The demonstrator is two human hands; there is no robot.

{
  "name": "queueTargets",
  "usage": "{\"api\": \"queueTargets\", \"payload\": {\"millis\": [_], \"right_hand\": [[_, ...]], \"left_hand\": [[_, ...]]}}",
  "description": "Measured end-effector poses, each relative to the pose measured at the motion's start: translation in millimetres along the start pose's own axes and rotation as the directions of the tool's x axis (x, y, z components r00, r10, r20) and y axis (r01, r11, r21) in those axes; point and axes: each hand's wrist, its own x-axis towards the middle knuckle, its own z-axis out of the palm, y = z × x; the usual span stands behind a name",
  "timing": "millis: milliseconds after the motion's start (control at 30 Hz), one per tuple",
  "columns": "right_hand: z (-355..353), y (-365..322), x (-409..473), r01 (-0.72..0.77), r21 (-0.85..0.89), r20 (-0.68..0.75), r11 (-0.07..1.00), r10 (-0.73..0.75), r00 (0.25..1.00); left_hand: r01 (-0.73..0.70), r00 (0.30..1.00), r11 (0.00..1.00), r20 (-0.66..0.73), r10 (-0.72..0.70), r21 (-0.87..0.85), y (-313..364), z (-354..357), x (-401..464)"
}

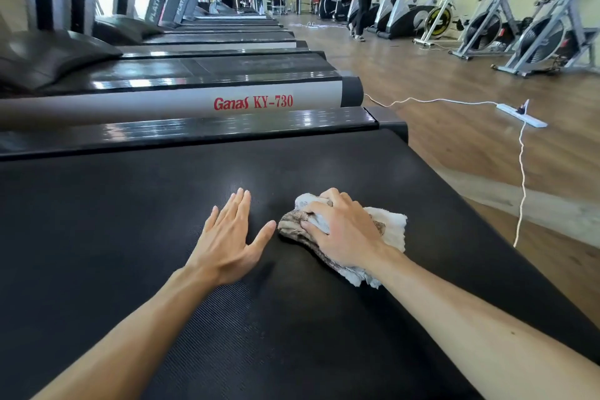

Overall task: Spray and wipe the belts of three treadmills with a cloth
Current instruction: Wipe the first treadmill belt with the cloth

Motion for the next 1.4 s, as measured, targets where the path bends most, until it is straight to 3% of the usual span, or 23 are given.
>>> {"api": "queueTargets", "payload": {"millis": [133, 267, 433, 667, 933, 1167, 1400], "right_hand": [[-27.8, -2.5, -1.3, -0.007, 0.06, -0.017, 0.998, 0.008, 1.0], [-82.6, -4.6, 5.6, 0.014, 0.12, -0.136, 0.993, 0.003, 0.991], [-194.9, -25.4, 35.6, 0.09, 0.111, -0.282, 0.99, -0.055, 0.958], [-349.3, -65.5, 66.9, 0.199, 0.152, -0.407, 0.968, -0.122, 0.905], [-521.0, -127.6, 88.7, 0.265, 0.194, -0.516, 0.944, -0.132, 0.846], [-678.9, -192.7, 126.5, 0.398, 0.17, -0.542, 0.901, -0.252, 0.801], [-828.2, -284.8, 159.2, 0.486, 0.14, -0.604, 0.863, -0.315, 0.732]], "left_hand": [[-0.018, 0.999, 1.0, -0.039, 0.019, 0.02, 7.9, -31.7, 0.4], [-0.056, 0.988, 0.998, -0.143, 0.061, 0.034, 26.8, -84.9, 4.2], [-0.12, 0.95, 0.989, -0.279, 0.14, 0.087, 63.9, -173.4, 20.2], [-0.208, 0.872, 0.978, -0.459, 0.172, -0.027, 143.7, -321.7, 35.6], [-0.198, 0.852, 0.975, -0.51, 0.12, -0.1, 218.6, -484.2, 32.7], [-0.217, 0.764, 0.974, -0.633, 0.126, -0.068, 280.3, -643.7, 29.6], [-0.062, 0.753, 0.997, -0.654, 0.072, 0.039, 324.5, -811.0, -1.6]]}}
